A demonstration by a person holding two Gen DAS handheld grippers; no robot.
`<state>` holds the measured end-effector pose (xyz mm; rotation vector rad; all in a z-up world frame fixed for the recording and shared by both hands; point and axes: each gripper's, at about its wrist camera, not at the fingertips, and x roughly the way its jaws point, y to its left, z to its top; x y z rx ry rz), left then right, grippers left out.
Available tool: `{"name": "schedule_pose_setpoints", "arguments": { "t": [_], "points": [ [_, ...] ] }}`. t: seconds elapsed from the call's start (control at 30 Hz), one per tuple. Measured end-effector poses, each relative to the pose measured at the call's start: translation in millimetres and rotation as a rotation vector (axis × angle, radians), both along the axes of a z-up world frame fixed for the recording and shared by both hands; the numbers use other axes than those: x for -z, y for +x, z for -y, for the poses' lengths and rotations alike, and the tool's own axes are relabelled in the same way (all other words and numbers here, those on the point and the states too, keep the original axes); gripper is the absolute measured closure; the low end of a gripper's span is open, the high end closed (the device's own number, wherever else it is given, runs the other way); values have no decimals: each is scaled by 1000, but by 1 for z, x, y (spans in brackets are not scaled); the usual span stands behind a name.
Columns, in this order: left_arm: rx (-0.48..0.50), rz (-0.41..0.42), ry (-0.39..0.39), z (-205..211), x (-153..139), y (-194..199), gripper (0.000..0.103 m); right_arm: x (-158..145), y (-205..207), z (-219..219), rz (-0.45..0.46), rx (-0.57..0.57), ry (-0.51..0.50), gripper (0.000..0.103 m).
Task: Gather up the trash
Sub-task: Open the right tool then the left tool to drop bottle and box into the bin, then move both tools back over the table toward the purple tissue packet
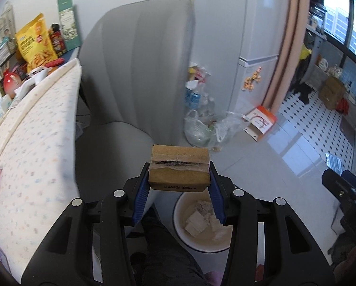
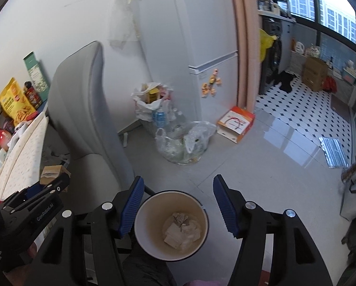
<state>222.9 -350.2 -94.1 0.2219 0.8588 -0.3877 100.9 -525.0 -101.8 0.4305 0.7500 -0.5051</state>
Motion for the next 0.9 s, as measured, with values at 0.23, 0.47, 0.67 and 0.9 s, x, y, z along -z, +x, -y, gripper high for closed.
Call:
{"name": "schedule_pose_setpoints", "arguments": {
  "t": [0.23,0.47,0.67,0.9],
  "points": [
    [75,-37,4,35,14,-10,57,3,-23,26,-4,76,-2,43],
    [124,-94,-24,48,20,-8,29,5,-33,39,-2,109,5,43],
    [101,-72,-26,41,13,-7,24,2,-32,36,9,96,6,43],
    [47,-22,-48,17,-6,-10,17,-10,-33,23,26,73,-6,42]
  ]
}}
